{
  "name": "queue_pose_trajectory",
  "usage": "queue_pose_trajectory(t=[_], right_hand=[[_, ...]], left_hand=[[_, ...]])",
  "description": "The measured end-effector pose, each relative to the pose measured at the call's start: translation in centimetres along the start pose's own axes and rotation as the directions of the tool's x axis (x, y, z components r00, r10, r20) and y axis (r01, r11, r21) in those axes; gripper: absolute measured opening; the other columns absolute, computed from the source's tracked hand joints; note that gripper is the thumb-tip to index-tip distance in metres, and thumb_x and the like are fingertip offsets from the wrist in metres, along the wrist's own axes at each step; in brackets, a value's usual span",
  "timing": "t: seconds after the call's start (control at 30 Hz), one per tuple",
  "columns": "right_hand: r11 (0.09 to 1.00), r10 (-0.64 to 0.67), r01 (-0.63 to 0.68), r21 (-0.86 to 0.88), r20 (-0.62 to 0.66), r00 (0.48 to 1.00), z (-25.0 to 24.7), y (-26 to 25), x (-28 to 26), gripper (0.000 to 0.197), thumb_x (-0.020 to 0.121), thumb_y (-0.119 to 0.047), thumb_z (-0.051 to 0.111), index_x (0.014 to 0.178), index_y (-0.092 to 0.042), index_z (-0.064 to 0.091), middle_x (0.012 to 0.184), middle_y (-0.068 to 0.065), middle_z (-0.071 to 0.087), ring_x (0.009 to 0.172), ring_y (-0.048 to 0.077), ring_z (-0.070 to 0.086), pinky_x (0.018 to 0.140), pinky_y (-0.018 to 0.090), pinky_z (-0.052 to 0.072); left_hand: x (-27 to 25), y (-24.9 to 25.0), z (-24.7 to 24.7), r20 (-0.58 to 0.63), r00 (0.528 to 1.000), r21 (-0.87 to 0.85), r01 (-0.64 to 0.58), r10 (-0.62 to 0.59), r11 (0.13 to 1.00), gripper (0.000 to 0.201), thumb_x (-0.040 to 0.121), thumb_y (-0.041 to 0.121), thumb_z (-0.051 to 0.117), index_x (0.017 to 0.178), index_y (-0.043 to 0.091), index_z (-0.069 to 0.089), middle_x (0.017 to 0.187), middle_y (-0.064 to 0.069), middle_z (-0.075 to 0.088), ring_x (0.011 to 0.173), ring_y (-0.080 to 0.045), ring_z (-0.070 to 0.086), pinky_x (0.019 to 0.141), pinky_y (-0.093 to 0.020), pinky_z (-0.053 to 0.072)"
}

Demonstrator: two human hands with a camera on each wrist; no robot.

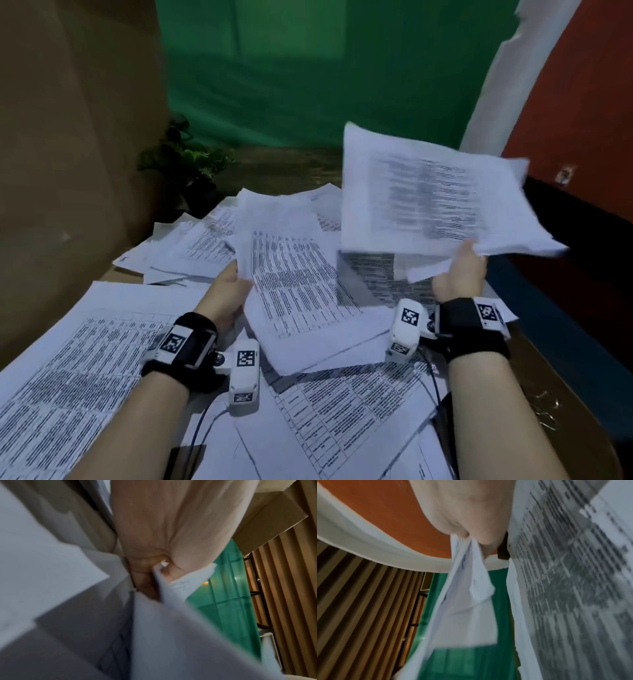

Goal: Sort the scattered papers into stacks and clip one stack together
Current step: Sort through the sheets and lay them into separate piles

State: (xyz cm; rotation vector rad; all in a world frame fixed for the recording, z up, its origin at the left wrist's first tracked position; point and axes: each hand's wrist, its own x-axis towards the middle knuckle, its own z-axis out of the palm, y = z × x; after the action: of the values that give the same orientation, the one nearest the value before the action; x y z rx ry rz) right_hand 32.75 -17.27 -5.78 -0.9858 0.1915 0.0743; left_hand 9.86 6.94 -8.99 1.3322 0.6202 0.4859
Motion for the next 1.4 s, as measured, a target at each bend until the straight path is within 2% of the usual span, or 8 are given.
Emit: queue_pose_trajectory(t=[0.2, 0.4, 0.5, 0.67, 0.83, 0.97, 1.07, 1.4], right_hand=[[0.932, 0.187, 0.023, -0.362, 0.533, 0.826, 1.0, 1.9, -1.0, 0.03, 0.092, -0.032, 0.063, 0.116, -0.013, 0.065, 0.111, 0.006, 0.073, 0.102, 0.018, 0.07, 0.091, 0.039, 0.054], [0.739, 0.403, 0.125, -0.662, 0.583, 0.705, 2.9, 4.3, -3.8, 0.053, 0.08, -0.035, 0.077, 0.124, -0.018, 0.054, 0.112, 0.007, 0.07, 0.092, 0.02, 0.071, 0.079, 0.039, 0.059], [0.55, 0.564, 0.298, -0.78, 0.61, 0.557, 3.2, 4.9, -4.2, 0.071, 0.067, -0.031, 0.087, 0.128, -0.028, 0.051, 0.118, 0.002, 0.07, 0.105, 0.025, 0.069, 0.09, 0.051, 0.054], [0.707, 0.447, 0.176, -0.685, 0.625, 0.64, 4.0, 5.7, -4.7, 0.038, 0.096, -0.02, 0.06, 0.133, -0.017, 0.052, 0.118, 0.004, 0.068, 0.102, 0.021, 0.067, 0.087, 0.037, 0.055], [0.648, -0.045, 0.111, -0.754, 0.108, 0.993, 0.9, 2.6, 0.4, 0.063, 0.084, -0.04, 0.061, 0.14, -0.019, 0.042, 0.137, 0.008, 0.051, 0.12, 0.034, 0.051, 0.1, 0.046, 0.046], [0.437, -0.243, -0.065, -0.897, -0.187, 0.952, -3.9, -0.7, 3.7, 0.081, 0.08, -0.038, 0.067, 0.149, -0.018, 0.03, 0.154, 0.021, 0.03, 0.145, 0.038, 0.017, 0.118, 0.052, 0.016], [0.539, -0.101, -0.047, -0.841, -0.12, 0.988, -5.0, -0.6, 4.7, 0.089, 0.063, -0.036, 0.079, 0.139, -0.006, 0.044, 0.142, 0.022, 0.048, 0.129, 0.038, 0.047, 0.108, 0.052, 0.039], [0.473, -0.291, 0.179, -0.863, 0.039, 0.956, -3.9, -1.4, 3.2, 0.026, 0.093, -0.015, 0.057, 0.109, 0.003, 0.064, 0.123, 0.025, 0.061, 0.112, 0.039, 0.058, 0.085, 0.035, 0.045]], left_hand=[[-0.1, 0.3, -0.2, -0.018, 0.999, -0.095, 0.048, -0.05, 0.994, 0.025, 0.104, 0.011, 0.035, 0.104, 0.002, 0.058, 0.074, 0.001, 0.073, 0.061, -0.008, 0.067, 0.059, -0.017, 0.053], [1.0, 0.3, -1.0, 0.003, 0.983, -0.174, 0.179, -0.181, 0.968, 0.065, 0.09, 0.061, 0.048, 0.139, 0.018, 0.048, 0.142, -0.009, 0.051, 0.128, -0.022, 0.052, 0.109, -0.043, 0.038], [0.8, 0.2, -0.8, 0.047, 0.98, -0.052, 0.193, -0.191, 0.98, 0.056, 0.081, 0.043, 0.071, 0.126, 0.014, 0.056, 0.13, -0.011, 0.059, 0.114, -0.026, 0.057, 0.092, -0.043, 0.047], [0.0, 0.5, -0.1, 0.031, 0.999, 0.124, 0.013, -0.017, 0.992, 0.03, 0.086, -0.015, 0.053, 0.108, 0.004, 0.062, 0.106, -0.02, 0.069, 0.086, -0.032, 0.068, 0.081, -0.046, 0.055], [0.6, 0.3, -1.1, -0.166, 0.986, 0.014, 0.0, 0.002, 1.0, 0.024, 0.091, -0.001, 0.057, 0.115, -0.004, 0.061, 0.099, -0.019, 0.068, 0.092, -0.033, 0.064, 0.084, -0.043, 0.052], [1.3, 0.3, -1.8, -0.223, 0.975, -0.052, -0.013, 0.001, 0.999, 0.024, 0.089, 0.026, 0.067, 0.099, 0.005, 0.068, 0.093, -0.012, 0.07, 0.083, -0.028, 0.066, 0.081, -0.04, 0.052], [1.3, 0.3, -1.8, -0.303, 0.953, 0.021, 0.007, 0.0, 1.0, 0.038, 0.09, 0.038, 0.064, 0.066, 0.014, 0.048, 0.062, -0.005, 0.045, 0.053, -0.019, 0.042, 0.058, -0.029, 0.033], [1.6, 0.0, -1.6, -0.354, 0.935, -0.088, -0.059, 0.024, 0.994, 0.031, 0.094, 0.009, 0.058, 0.123, -0.001, 0.056, 0.111, -0.012, 0.064, 0.102, -0.029, 0.062, 0.095, -0.044, 0.047]])
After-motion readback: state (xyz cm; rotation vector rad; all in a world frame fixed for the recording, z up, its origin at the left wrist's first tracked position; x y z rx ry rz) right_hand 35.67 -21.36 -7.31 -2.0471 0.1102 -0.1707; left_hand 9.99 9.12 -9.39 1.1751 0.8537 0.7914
